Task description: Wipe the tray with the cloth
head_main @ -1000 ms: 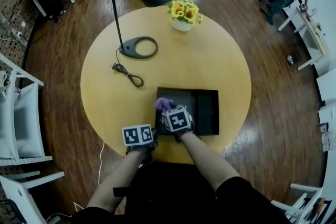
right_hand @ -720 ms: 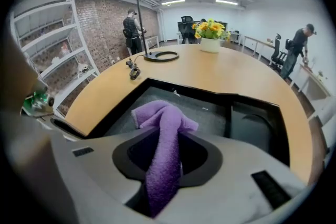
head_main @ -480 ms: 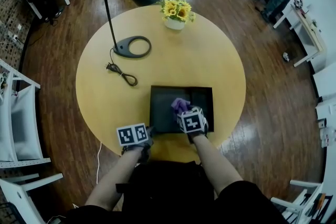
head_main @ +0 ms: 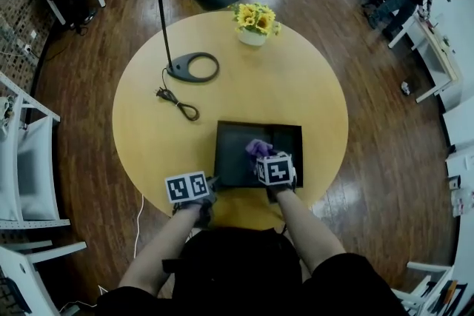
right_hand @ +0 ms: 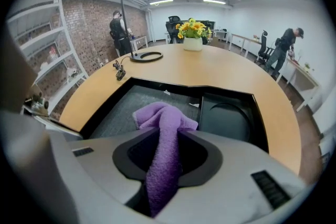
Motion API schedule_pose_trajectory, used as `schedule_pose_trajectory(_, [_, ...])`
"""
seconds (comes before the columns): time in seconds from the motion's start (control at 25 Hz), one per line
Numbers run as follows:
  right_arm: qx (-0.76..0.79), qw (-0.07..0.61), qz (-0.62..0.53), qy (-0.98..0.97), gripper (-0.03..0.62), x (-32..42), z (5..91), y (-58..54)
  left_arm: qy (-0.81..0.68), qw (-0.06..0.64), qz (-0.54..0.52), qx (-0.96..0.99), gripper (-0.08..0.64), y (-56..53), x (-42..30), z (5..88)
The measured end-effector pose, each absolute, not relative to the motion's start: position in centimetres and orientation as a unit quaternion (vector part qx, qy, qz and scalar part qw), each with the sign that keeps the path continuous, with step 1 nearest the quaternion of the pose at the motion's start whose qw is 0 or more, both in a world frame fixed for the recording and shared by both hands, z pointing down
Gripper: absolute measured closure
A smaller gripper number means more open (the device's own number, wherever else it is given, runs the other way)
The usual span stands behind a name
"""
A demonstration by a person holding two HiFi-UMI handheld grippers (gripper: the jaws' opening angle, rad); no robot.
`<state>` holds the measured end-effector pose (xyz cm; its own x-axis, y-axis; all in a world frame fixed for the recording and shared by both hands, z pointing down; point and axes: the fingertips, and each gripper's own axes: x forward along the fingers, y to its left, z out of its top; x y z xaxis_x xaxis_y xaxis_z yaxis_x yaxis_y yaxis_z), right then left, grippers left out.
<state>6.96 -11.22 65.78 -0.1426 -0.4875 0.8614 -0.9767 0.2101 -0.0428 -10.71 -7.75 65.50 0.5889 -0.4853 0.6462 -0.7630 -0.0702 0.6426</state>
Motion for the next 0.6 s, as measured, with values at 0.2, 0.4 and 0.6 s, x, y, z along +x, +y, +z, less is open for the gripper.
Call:
schedule_pose_trajectory(0.2, [0.507, 0.328, 0.349, -0.716, 0.491, 3.0, 64.2, -10.3, -0.432, 0.507, 0.107, 0.738, 0.408, -12.4, -13.7, 62.6])
schedule_pose_trajectory(0.4, [0.460, 0.289, 0.393, -0.742, 0.491, -1.4, 63.7, -8.7, -0.382, 0.483, 0.137, 0.776, 0.408, -18.8, -11.8, 61.5])
schedule_pose_trajectory(0.6, [0.417, 0.253, 0.435, -0.757, 0.491, -5.4, 63.2, -8.9, -0.373, 0.482, 0.163, 0.776, 0.408, -22.7, -8.4, 62.0])
